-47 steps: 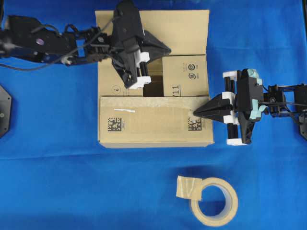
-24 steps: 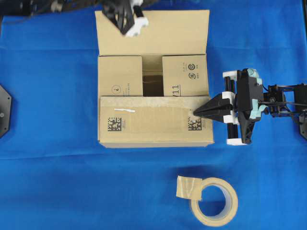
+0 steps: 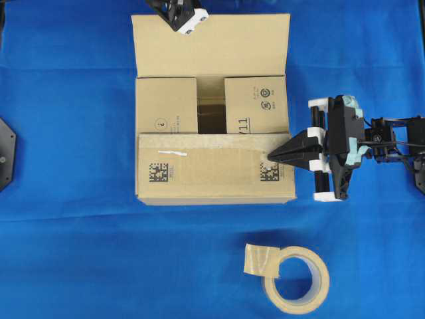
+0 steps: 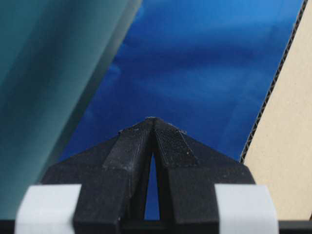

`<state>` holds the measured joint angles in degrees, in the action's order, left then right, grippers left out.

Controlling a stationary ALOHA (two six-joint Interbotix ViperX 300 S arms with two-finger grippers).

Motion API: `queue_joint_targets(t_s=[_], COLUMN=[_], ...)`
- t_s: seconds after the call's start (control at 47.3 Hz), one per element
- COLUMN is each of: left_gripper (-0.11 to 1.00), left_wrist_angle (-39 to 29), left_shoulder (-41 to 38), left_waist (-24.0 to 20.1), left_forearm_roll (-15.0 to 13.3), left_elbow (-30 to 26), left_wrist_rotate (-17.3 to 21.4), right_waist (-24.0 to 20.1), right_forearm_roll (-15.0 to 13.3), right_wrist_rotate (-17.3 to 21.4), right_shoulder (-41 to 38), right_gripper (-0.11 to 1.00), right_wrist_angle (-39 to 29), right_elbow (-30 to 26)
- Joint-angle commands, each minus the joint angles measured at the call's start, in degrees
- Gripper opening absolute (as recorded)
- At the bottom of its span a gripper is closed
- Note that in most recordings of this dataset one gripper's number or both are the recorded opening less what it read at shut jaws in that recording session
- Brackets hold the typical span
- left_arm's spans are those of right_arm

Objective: Close the cardboard box.

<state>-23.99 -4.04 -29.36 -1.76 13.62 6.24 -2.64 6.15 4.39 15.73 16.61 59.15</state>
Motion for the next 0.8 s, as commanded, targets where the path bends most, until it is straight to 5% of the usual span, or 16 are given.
queue_joint_targets(t_s=[0.0,0.423,0.782], left_gripper=[0.0,0.0,0.0], left_wrist_angle=[0.0,-3.7,-4.7], left_shoulder=[1.0,3.3,7.4], left_waist=[0.5,4.0,11.3], left_forearm_roll=[0.2,0.2,-0.1], left_elbow=[-1.5,-1.8,1.1], left_wrist_rotate=[-0.1,-0.4,-1.5], right_waist=[-0.1,-0.1,-0.1], right_forearm_roll=[0.1,0.1,0.0], right_wrist_rotate=[-0.1,-0.3,-0.4], right_shoulder=[0.2,0.2,0.2], right_gripper=[0.0,0.0,0.0], right_wrist_angle=[0.4,0.4,0.9], right_elbow=[-1.0,-1.0,-1.0])
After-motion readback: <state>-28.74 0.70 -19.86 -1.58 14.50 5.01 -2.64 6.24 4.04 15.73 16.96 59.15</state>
